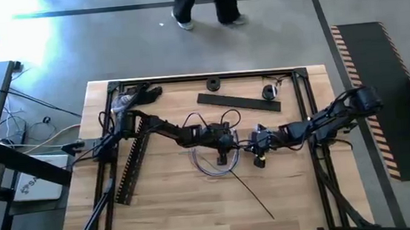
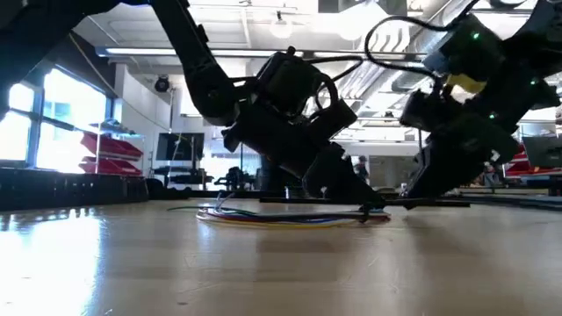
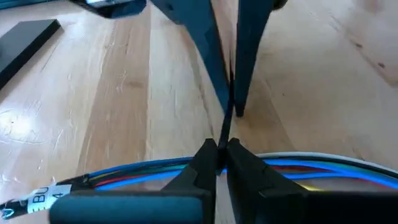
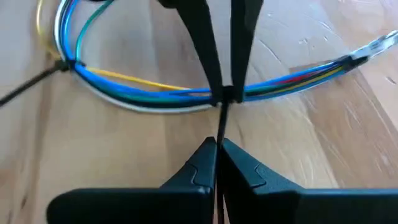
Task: Ziptie cables
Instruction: Insert the right cable zip tie into the cable wires
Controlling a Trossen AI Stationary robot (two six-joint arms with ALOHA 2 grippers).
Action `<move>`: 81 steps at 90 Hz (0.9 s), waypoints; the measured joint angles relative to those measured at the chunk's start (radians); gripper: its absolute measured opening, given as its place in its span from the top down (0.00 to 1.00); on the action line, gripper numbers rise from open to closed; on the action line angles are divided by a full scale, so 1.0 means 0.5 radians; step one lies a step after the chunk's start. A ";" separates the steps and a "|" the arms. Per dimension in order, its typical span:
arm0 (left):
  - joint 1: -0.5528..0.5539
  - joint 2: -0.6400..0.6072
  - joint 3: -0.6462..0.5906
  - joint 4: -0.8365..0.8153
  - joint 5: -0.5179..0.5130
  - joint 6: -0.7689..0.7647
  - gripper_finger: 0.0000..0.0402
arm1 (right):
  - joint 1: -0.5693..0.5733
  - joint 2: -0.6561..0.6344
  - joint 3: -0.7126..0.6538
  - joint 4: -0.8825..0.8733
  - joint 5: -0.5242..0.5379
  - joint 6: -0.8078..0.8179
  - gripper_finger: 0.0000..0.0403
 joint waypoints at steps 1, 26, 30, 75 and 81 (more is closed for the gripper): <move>0.000 0.000 0.000 0.000 0.002 0.000 1.00 | 0.003 -0.013 0.000 -0.012 -0.004 -0.004 1.00; 0.000 0.000 -0.002 -0.002 0.007 -0.002 1.00 | 0.011 -0.301 0.052 -0.518 -0.041 -0.058 0.74; 0.000 0.000 -0.002 -0.004 0.007 -0.002 1.00 | 0.015 -0.330 0.080 -0.570 -0.036 -0.110 0.68; 0.001 0.001 -0.004 0.005 0.015 -0.003 1.00 | 0.132 0.104 0.117 0.071 0.315 -0.428 0.60; 0.001 0.001 -0.004 0.005 0.020 -0.003 1.00 | 0.143 0.156 0.117 0.112 0.327 -0.425 0.65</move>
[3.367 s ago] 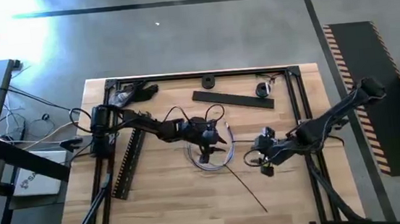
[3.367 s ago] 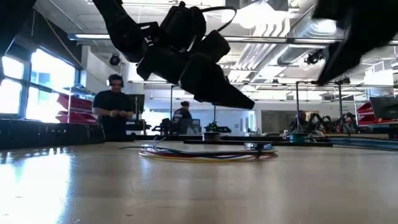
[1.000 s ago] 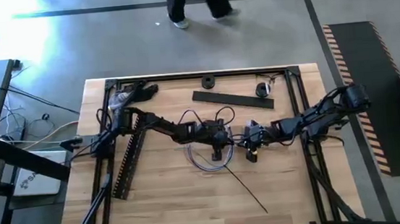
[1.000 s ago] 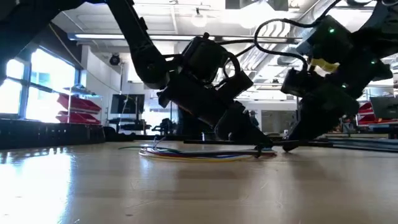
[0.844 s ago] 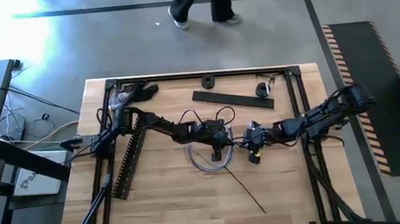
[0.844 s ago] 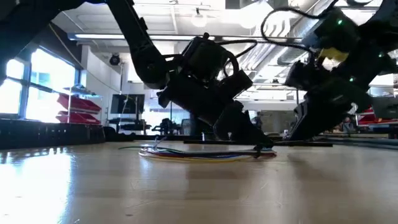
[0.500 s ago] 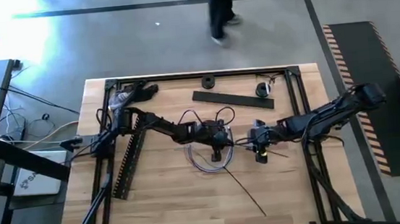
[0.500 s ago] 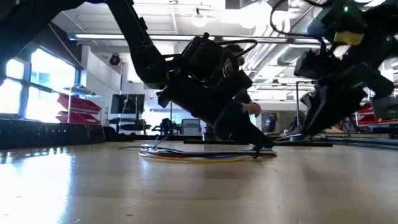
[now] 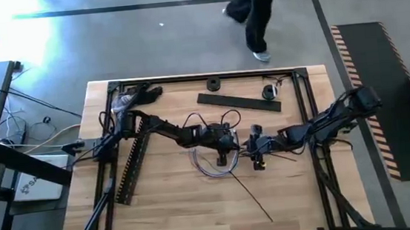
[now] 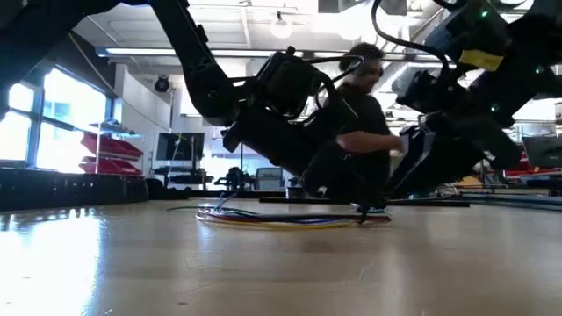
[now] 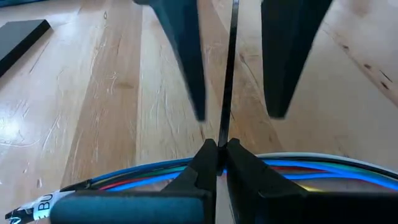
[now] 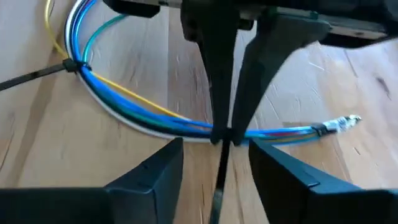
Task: Ziptie cables
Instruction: Insert the right cable zip tie into the cable wires
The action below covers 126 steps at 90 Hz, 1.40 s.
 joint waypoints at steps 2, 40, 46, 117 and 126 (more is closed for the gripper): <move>0.000 0.000 0.000 0.000 0.000 0.000 1.00 | 0.002 0.013 0.000 -0.001 0.000 0.005 0.67; 0.000 0.002 0.000 0.000 0.006 -0.002 1.00 | 0.073 0.051 0.000 0.001 0.192 0.171 0.99; -0.001 0.002 0.001 -0.007 0.007 -0.001 1.00 | 0.081 0.050 0.000 -0.019 0.183 0.242 0.99; -0.024 -0.266 -0.014 -0.423 -0.084 -0.164 0.80 | 0.517 -0.246 -0.003 -0.594 0.205 1.206 0.97; -0.045 -0.450 -0.007 -0.726 -0.253 -0.328 0.74 | 0.503 -0.310 -0.003 -0.619 0.209 1.199 0.90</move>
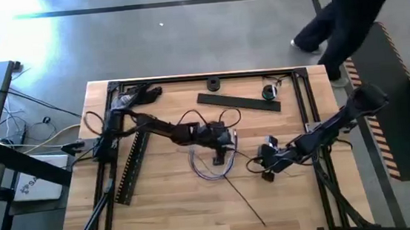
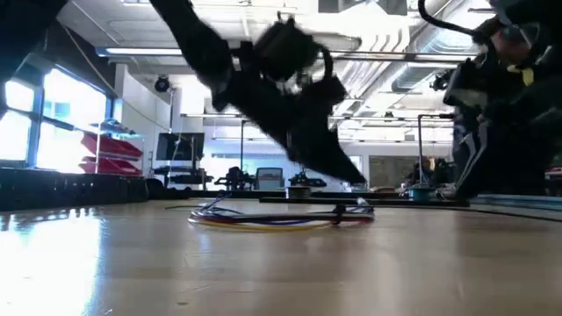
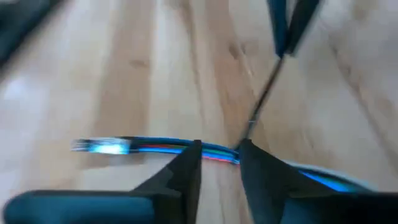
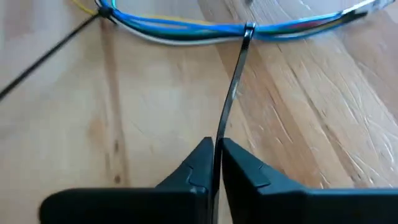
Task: Ziptie cables
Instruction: Insert the right cable zip tie into the cable wires, then move the black cable duct to the center of the table
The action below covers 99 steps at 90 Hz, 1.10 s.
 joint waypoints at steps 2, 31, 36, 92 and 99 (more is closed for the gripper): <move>-0.005 -0.040 0.000 -0.079 -0.048 -0.048 0.74 | -0.004 -0.017 0.000 -0.008 0.006 -0.008 0.88; -0.219 -0.693 0.004 -1.646 -0.729 -1.297 0.76 | -0.014 -0.187 0.000 0.102 -0.004 -0.083 0.57; -0.268 -0.760 0.004 -1.894 -0.716 -1.491 0.75 | -0.007 -0.188 0.000 0.190 -0.002 -0.086 0.54; -0.816 -0.915 -0.217 -3.198 -0.582 -2.997 0.70 | 0.023 -0.189 0.002 0.574 0.099 -0.092 0.52; -0.826 -0.939 -0.258 -3.203 -0.559 -3.039 0.65 | 0.029 -0.189 0.002 0.574 0.143 -0.087 0.52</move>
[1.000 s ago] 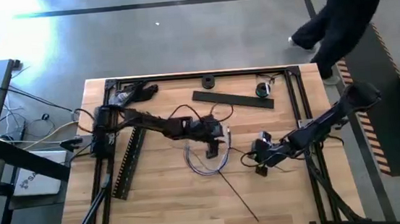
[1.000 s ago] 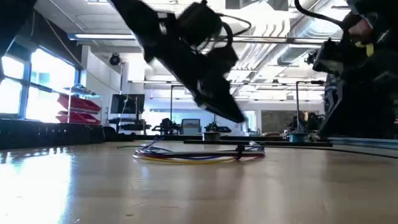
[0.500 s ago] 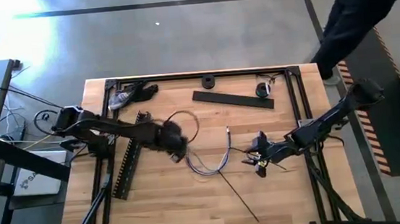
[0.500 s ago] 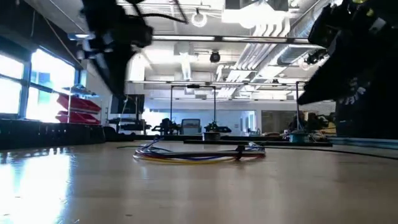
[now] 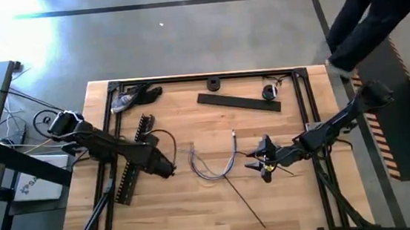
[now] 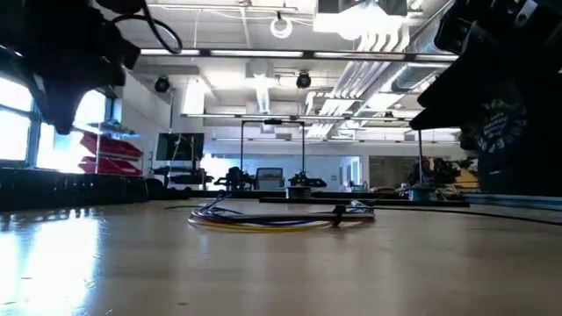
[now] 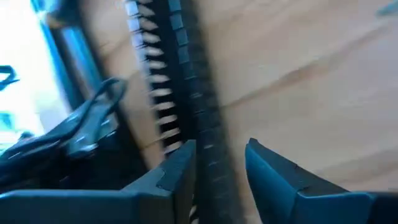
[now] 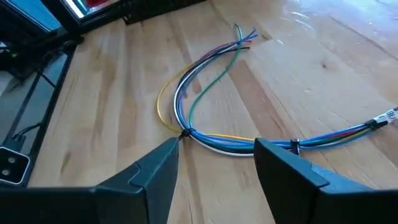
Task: Ziptie cables
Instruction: Move the black cable duct to the center of the table
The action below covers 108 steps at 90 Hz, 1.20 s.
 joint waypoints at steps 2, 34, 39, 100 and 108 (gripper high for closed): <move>0.001 -0.016 -0.025 0.024 0.012 0.001 0.63 | 0.001 0.000 0.000 0.000 0.015 -0.006 0.52; 0.109 -0.380 -0.663 0.665 0.111 -0.105 0.47 | 0.002 0.001 0.000 0.001 0.048 0.001 0.52; 0.123 -0.417 -0.749 0.846 0.103 -0.079 0.50 | 0.002 0.001 0.000 0.001 0.064 0.001 0.52; 0.383 -0.158 -0.584 1.740 -0.092 1.366 0.99 | 0.000 0.001 0.000 0.015 0.106 0.013 0.52; 0.459 0.001 -0.430 1.769 -0.095 1.765 1.00 | 0.000 0.001 0.000 0.016 0.107 0.054 0.52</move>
